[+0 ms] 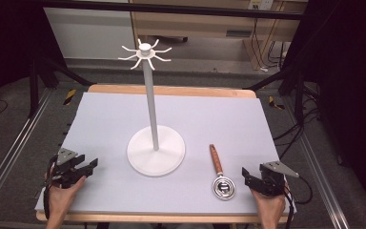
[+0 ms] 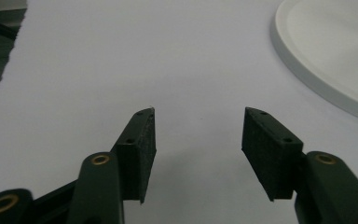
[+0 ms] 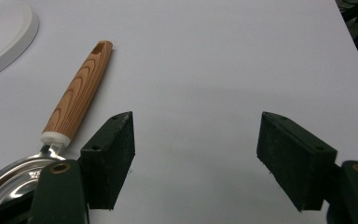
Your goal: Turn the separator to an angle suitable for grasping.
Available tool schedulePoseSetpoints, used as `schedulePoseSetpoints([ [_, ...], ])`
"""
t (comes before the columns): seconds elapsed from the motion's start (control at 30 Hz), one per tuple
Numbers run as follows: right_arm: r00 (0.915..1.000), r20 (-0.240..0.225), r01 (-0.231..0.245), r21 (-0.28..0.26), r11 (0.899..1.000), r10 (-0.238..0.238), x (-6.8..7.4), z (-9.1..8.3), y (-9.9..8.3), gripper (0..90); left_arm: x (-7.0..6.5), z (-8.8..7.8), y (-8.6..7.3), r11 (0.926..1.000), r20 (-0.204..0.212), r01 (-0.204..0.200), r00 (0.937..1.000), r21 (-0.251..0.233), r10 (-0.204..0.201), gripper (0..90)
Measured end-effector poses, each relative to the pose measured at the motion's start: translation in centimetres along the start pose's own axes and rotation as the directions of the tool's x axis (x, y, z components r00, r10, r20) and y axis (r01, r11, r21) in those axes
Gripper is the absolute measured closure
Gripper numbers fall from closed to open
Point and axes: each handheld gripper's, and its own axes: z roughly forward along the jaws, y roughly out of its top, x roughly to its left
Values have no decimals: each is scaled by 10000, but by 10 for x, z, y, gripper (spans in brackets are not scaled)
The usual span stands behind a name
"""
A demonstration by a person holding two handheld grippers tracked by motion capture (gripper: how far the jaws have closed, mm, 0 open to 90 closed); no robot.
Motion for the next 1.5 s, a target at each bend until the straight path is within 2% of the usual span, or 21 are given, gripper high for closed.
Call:
schedulePoseSetpoints([
  [0.07,9999,-35,-101,57,9999,101,0,-1,0,280,-1,0,-1,10000,-151,-45,9999,-50,44,469],
  [0.17,9999,-116,22,107,9999,-21,0,-4,2,299,-2,-1,-3,9993,-452,-340,9984,-154,333,496],
  [0.27,9996,-268,-15,294,9996,23,2,-4,3,304,-2,0,-4,9991,-376,-423,9984,-81,420,506],
  [0.3,9992,-367,153,439,9989,-137,5,-5,5,323,-2,0,-4,9988,-327,-478,9983,-86,475,505],
  [0.33,9992,-367,153,439,9989,-137,5,-5,5,323,-2,1,-4,9987,-295,-508,9983,-75,506,505],
  [0.37,9986,-368,397,443,9982,-381,9,-7,8,328,-2,1,-2,9982,-292,-587,9979,-144,583,493],
  [0.57,9967,-525,640,400,9971,-619,19,-11,18,350,-4,-1,-2,9976,-183,-640,9978,-274,635,502],
  [0.63,9943,-672,874,646,9941,-831,29,-10,25,370,-5,0,-2,9979,-48,-590,9983,-261,589,487],
  [0.67,9943,-672,874,646,9941,-831,29,-10,25,370,-5,0,-1,9982,-13,-573,9984,-190,573,487],
  [0.77,9922,-814,1025,970,9900,-947,41,-7,31,370,-6,1,-2,9986,159,-511,9986,-107,512,476],
  [0.8,9898,-995,1128,1058,9880,-1023,47,-5,34,372,-7,2,-3,9984,127,-557,9984,-20,557,472],
  [0.97,9861,-1309,1205,1398,9828,-1023,59,0,45,397,-8,4,-3,9982,169,-595,9981,119,593,437],
  [1.03,9849,-1336,1323,1724,9761,-1099,66,5,53,413,-8,5,-3,9980,208,-604,9980,197,600,406],
  [1.1,9850,-1356,1307,1822,9746,-1067,68,8,55,419,-8,5,-3,9977,197,-618,9979,267,613,404],
  [1.17,9850,-1272,1412,2049,9685,-1166,73,15,60,420,-8,6,-3,9980,274,-538,9982,328,529,365],
  [1.33,9875,-1200,1285,2362,9632,-1023,80,26,63,422,-7,5,-2,9983,315,-514,9982,282,506,349],
  [1.37,9879,-1026,1373,2347,9623,-1159,83,31,64,425,-8,5,-2,9981,310,-535,9981,296,526,343],
  [1.43,9897,-870,1320,2505,9591,-1135,85,36,66,435,-8,5,-2,9983,325,-494,9983,294,484,339],
  [1.5,9895,-833,1355,2508,9585,-1181,85,38,66,460,-9,6,-2,9982,354,-490,9982,335,478,336],
])
